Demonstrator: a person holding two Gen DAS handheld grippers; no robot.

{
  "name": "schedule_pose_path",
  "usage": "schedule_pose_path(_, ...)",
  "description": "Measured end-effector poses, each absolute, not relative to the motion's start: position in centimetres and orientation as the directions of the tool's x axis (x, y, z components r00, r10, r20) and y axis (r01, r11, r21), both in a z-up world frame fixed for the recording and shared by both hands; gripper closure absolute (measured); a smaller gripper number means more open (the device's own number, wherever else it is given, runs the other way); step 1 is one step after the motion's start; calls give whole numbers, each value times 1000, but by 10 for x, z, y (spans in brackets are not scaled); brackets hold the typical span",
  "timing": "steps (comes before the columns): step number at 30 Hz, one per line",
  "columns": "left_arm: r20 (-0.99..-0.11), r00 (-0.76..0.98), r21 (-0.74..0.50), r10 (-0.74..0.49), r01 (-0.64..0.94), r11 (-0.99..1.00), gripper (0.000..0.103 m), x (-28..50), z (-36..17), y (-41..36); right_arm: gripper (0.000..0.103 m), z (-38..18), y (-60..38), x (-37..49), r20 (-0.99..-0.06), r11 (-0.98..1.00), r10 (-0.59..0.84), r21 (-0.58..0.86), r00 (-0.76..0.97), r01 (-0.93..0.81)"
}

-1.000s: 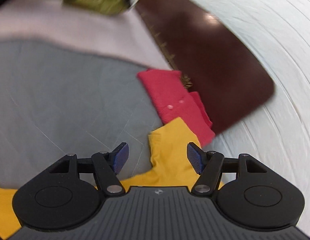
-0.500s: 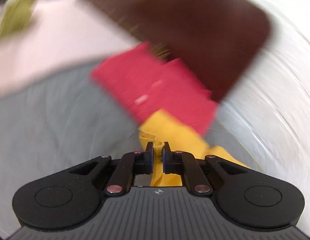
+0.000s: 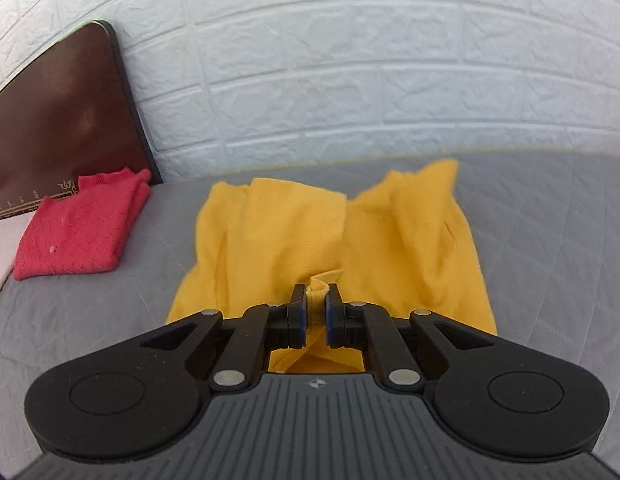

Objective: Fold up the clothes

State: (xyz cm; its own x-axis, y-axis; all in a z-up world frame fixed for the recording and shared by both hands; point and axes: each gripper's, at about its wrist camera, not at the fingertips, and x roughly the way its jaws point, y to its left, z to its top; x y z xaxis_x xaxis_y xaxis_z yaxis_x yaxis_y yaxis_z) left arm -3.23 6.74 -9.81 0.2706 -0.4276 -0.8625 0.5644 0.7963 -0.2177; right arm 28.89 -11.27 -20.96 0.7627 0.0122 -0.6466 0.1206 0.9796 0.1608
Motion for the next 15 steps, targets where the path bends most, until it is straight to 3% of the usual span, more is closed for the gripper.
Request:
schedule_pose_path(2, -875, 236, -226, -422, 573, 788, 79, -29, -105, 64, 90, -215, -112, 293, -682, 983, 19, 148, 731, 112)
schedule_pose_path(5, -879, 193, -262, -436, 568, 780, 76, -30, -111, 66, 87, -219, -123, 286, -704, 974, 49, 191, 708, 123)
schedule_pose_path(6, -871, 175, -290, -459, 569, 769, 67, -36, -113, 71, 84, -218, -128, 283, -705, 969, 64, 212, 707, 124)
schedule_pose_path(8, -843, 120, -380, -524, 557, 738, 58, -38, -111, 74, 79, -212, -142, 272, -685, 957, 80, 256, 724, 136)
schedule_pose_path(10, -792, 88, -462, -604, 560, 688, 55, -44, -101, 83, 79, -205, -157, 259, -654, 947, 83, 287, 752, 146)
schedule_pose_path(12, -749, 93, -505, -656, 561, 656, 43, -50, -89, 97, 78, -194, -176, 244, -619, 938, 88, 316, 780, 145)
schedule_pose_path(15, -761, 198, -438, -618, 546, 714, 30, -45, -73, 113, 75, -180, -198, 247, -577, 886, 161, 441, 801, 140)
